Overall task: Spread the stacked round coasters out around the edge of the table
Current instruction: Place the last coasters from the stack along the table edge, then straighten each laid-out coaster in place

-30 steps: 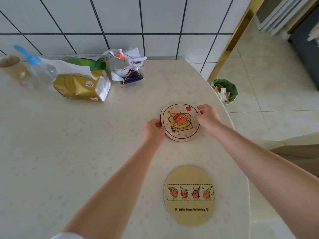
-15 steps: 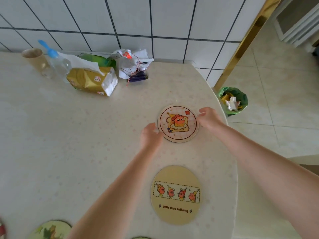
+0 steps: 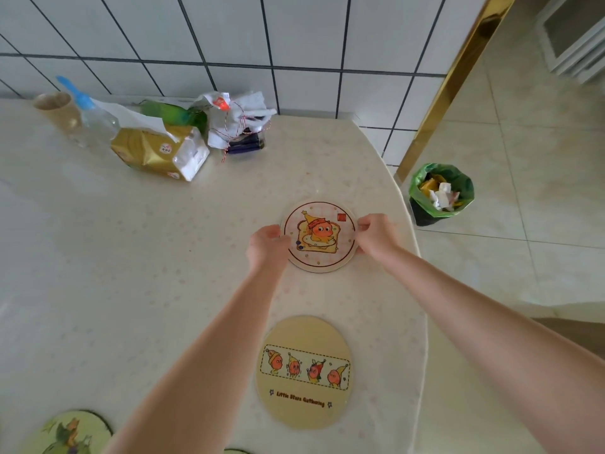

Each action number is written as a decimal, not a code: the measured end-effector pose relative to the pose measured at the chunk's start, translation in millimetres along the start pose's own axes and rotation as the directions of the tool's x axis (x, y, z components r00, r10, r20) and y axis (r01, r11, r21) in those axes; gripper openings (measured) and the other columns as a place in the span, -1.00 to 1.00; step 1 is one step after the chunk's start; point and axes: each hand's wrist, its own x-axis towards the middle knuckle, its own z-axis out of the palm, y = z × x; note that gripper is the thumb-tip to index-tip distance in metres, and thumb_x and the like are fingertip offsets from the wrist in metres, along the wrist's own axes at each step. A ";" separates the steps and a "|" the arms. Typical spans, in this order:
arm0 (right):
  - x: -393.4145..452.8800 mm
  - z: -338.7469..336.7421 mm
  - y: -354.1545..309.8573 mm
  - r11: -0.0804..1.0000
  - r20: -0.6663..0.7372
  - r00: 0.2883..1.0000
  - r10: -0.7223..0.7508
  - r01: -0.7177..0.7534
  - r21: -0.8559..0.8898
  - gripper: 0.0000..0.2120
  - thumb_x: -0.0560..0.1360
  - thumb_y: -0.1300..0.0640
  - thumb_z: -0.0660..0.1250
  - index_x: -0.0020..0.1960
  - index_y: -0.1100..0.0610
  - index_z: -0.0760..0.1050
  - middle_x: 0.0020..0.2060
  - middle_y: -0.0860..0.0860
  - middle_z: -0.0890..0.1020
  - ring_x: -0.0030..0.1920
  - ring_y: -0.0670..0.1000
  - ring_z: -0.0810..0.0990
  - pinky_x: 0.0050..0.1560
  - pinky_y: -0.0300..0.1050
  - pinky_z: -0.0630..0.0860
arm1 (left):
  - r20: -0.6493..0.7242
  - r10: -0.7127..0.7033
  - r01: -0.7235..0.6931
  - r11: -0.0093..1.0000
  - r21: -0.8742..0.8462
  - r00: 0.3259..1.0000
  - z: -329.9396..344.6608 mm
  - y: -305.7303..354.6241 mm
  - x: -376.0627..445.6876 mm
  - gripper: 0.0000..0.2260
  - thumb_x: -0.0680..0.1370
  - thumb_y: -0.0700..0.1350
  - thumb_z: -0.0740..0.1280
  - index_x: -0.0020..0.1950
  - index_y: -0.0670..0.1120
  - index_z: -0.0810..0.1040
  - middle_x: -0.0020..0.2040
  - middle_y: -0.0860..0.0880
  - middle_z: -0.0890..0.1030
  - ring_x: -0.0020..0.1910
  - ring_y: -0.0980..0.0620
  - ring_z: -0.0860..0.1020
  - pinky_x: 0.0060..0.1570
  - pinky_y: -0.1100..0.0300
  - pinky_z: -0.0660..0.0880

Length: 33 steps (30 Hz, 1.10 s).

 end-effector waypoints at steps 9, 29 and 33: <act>-54.5 9.9 30.4 0.991 -0.024 0.991 -0.132 0.132 0.009 -0.74 0.48 0.23 0.29 0.16 0.14 0.54 0.07 0.09 0.61 0.09 0.06 0.54 0.04 -0.13 0.43 | 0.142 0.066 -0.081 0.992 0.099 0.988 -15.8 -24.2 -30.4 -0.70 0.51 -0.13 0.29 0.24 -0.03 0.54 0.14 0.03 0.59 -0.07 0.05 0.58 -0.20 0.18 0.53; -218.4 42.7 84.8 0.984 -0.155 0.977 0.143 -0.123 0.128 -0.68 0.50 0.28 0.24 0.24 0.18 0.54 0.11 0.08 0.65 0.14 0.07 0.59 0.16 -0.06 0.51 | 0.146 0.303 -0.336 0.869 0.363 0.942 -74.6 -147.1 -110.5 -0.81 0.52 -0.33 0.21 0.02 -0.17 0.59 -0.12 -0.03 0.51 -0.18 0.04 0.47 -0.28 0.33 0.35; -229.0 47.3 90.7 0.985 -0.181 0.971 0.154 -0.137 0.104 -0.69 0.48 0.29 0.25 0.21 0.20 0.55 0.09 0.10 0.66 0.15 0.11 0.58 0.17 -0.05 0.49 | 0.256 0.345 -0.417 0.845 0.334 0.903 -87.1 -153.2 -116.9 -0.77 0.54 -0.28 0.24 0.14 -0.14 0.58 -0.06 -0.03 0.51 -0.08 0.00 0.50 -0.13 0.26 0.40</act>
